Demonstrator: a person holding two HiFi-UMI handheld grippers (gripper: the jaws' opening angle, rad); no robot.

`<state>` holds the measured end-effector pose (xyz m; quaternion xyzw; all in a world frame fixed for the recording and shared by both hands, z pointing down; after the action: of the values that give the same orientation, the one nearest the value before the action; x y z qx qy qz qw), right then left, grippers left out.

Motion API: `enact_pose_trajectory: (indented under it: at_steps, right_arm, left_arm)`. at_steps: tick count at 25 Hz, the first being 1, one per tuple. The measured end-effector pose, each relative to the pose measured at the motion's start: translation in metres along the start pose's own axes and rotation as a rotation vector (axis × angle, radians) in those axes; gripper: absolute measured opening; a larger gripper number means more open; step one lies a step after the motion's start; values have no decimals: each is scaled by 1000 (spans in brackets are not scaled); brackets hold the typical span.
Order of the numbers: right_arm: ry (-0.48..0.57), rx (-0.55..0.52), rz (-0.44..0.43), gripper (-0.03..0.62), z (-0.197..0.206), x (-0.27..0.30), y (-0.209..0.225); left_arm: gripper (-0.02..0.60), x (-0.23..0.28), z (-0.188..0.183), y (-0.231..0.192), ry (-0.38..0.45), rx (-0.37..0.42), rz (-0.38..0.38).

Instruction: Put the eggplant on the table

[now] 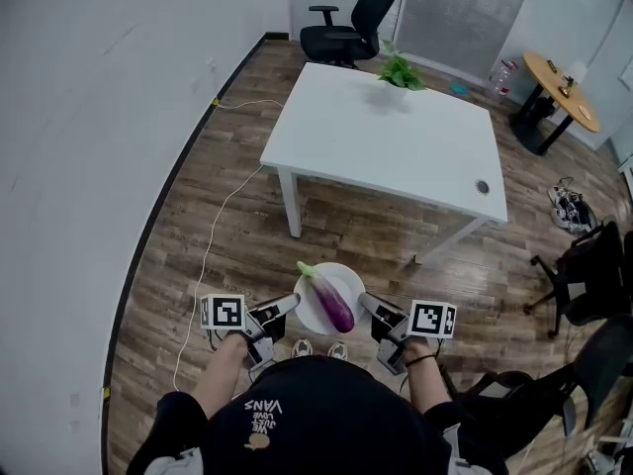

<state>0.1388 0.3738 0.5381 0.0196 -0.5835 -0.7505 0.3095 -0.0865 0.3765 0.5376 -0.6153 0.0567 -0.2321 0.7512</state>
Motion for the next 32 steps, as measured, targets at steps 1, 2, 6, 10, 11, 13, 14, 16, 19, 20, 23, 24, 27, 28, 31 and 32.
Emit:
enact_pose_trajectory:
  at_steps: [1, 2, 6, 10, 11, 13, 14, 16, 19, 20, 23, 24, 27, 28, 31, 32]
  right_arm:
    - [1, -1, 1, 35, 0, 1, 0]
    - [3, 0, -2, 35, 1, 3, -1]
    - [16, 16, -17, 35, 5, 15, -8]
    - [32, 23, -14, 35, 7, 23, -12]
    - [37, 24, -13, 35, 8, 24, -13]
    - [45, 23, -9, 35, 9, 28, -15]
    - [47, 20, -3, 35, 10, 29, -15]
    - [51, 16, 6, 35, 10, 33, -15]
    - [61, 30, -14, 35, 7, 41, -17]
    - [62, 34, -19, 35, 6, 43, -18]
    - [55, 35, -18, 35, -2, 48, -15]
    - [51, 33, -17, 35, -7, 50, -14]
    - [43, 30, -14, 35, -24, 54, -10]
    - [39, 28, -14, 34, -30, 56, -9]
    - [26, 13, -14, 35, -51, 61, -6]
    - [24, 12, -16, 35, -57, 62, -3]
  left_arm:
    - [21, -1, -1, 0, -1, 3, 0]
    - [21, -3, -3, -1, -3, 11, -1]
    - [21, -12, -10, -6, -7, 10, 4]
    - [21, -19, -17, -9, -16, 8, 12]
    - [21, -20, -18, -9, -20, 8, 14]
    - [21, -24, -20, -10, -28, 11, 18]
    - [21, -26, -22, -11, -31, 13, 19]
    - [21, -28, -26, -14, -36, 17, 20]
    - [21, -29, -33, -16, -39, 14, 22]
    - [21, -29, -35, -16, -38, 13, 21]
    - [23, -25, -43, -19, -39, 10, 15]
    - [21, -22, -46, -20, -39, 7, 13]
    - [21, -12, -57, -22, -33, -1, 13]
    - [22, -8, -61, -23, -29, -2, 15]
    - [21, 4, -74, -23, -17, -6, 18]
    - [21, 8, -78, -24, -12, -7, 17]
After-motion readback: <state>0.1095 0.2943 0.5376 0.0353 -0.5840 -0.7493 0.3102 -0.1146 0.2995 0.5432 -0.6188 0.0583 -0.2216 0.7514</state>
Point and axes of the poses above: the fingertips, and each gripper's own axes: x forward along the fingers, y to its right, z out of its underside, the point moved 5 cm from there along -x, backward along the fingers
